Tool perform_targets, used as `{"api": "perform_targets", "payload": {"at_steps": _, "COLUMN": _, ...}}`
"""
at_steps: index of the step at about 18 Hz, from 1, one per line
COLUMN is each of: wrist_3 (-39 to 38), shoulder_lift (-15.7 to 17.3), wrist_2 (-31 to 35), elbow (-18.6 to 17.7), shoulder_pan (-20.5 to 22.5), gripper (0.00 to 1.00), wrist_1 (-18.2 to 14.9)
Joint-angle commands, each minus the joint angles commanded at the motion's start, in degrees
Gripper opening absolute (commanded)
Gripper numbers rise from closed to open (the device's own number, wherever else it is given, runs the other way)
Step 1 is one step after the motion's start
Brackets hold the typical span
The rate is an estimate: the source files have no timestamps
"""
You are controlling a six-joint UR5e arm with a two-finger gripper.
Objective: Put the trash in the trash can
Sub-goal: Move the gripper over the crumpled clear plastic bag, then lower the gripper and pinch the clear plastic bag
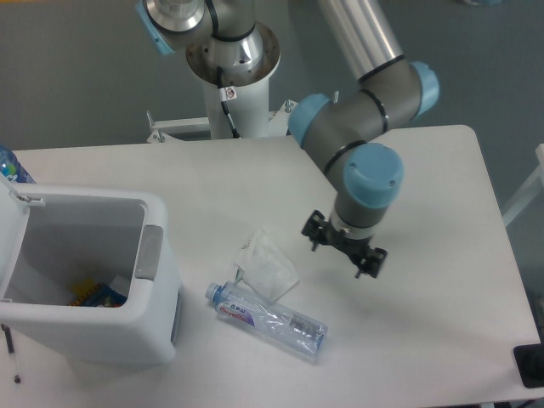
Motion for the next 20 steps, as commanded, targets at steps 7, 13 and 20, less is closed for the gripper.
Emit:
{"api": "perform_targets", "payload": {"at_steps": 7, "wrist_3": -12.4, "shoulder_lift": -1.67, "wrist_2": -0.09, "elbow": -0.36, "shoulder_pan": -5.72, "gripper": 1.0, "wrist_1": 4.57}}
{"api": "perform_targets", "payload": {"at_steps": 13, "wrist_3": -15.38, "shoulder_lift": -2.72, "wrist_2": 0.0, "elbow": -0.36, "shoulder_pan": -6.34, "gripper": 0.76, "wrist_1": 5.28}}
{"api": "perform_targets", "payload": {"at_steps": 20, "wrist_3": -16.71, "shoulder_lift": -2.64, "wrist_2": 0.09, "elbow": -0.27, "shoulder_pan": -6.25, "gripper": 0.13, "wrist_1": 5.28}}
